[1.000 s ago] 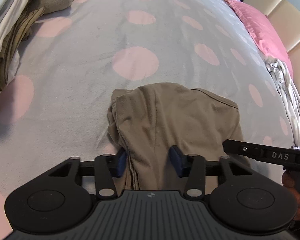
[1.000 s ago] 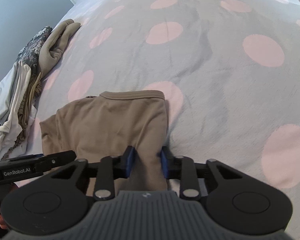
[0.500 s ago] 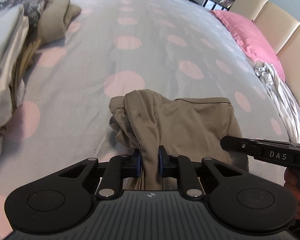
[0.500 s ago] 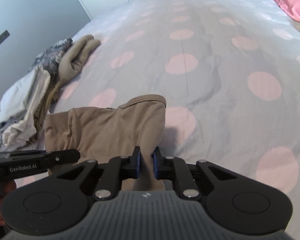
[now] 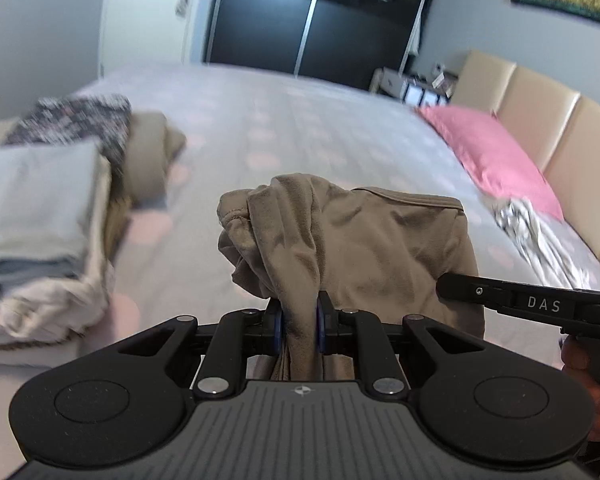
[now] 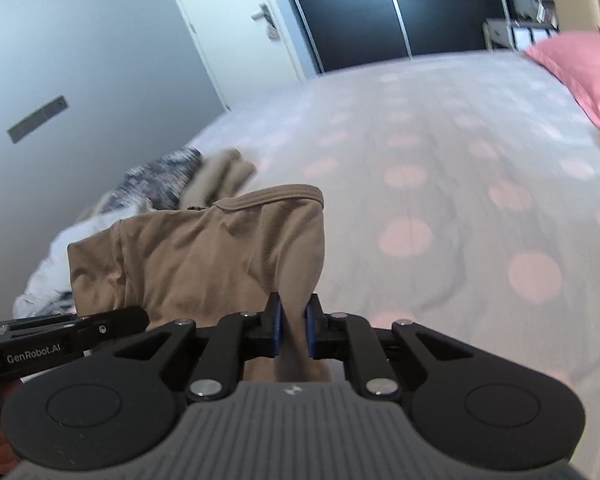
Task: Fold clothes
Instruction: 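Lift the folded shirt with both tools and carry it to the clothes stack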
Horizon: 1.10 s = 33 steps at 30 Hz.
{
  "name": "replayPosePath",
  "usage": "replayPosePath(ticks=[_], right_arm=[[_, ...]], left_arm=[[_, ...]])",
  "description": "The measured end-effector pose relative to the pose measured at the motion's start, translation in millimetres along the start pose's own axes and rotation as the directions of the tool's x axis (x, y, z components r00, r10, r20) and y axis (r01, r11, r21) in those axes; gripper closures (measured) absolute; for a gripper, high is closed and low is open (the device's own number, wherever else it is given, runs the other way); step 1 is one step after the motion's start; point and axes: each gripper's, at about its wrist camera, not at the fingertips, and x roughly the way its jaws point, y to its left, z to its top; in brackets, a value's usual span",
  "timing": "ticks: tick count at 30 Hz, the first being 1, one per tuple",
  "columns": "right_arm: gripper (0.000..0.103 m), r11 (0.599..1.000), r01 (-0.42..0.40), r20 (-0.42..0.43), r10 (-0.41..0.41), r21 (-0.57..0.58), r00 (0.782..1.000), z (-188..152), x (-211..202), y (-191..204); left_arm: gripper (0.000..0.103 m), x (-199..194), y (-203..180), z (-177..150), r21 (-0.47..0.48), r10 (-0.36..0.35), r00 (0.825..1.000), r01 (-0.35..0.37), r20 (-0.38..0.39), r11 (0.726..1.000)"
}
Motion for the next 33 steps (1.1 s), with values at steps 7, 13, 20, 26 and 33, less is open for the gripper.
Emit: replayPosePath(ticks=[7, 13, 20, 26, 33], right_arm=[[0.090, 0.991, -0.099, 0.080, 0.106, -0.093, 0.991, 37, -5, 36], [0.090, 0.961, -0.225, 0.087, 0.241, -0.163, 0.967, 82, 15, 72], [0.090, 0.882, -0.335, 0.032, 0.365, -0.331, 0.930, 139, 55, 131], [0.090, 0.775, -0.421, -0.092, 0.432, -0.472, 0.897, 178, 102, 188], [0.090, 0.649, -0.493, -0.229, 0.451, -0.580, 0.863, 183, 155, 255]], left_arm=[[0.090, -45, 6, 15, -0.065, 0.105, 0.984, -0.096, 0.146, 0.993], [0.090, -73, 25, 29, -0.186, 0.206, 0.947, -0.162, 0.247, 0.969], [0.090, -83, 65, 57, -0.341, 0.337, 0.891, -0.228, 0.305, 0.912], [0.090, -80, 115, 74, -0.481, 0.443, 0.849, -0.271, 0.288, 0.834], [0.090, -73, 172, 81, -0.585, 0.544, 0.816, -0.348, 0.195, 0.732]])
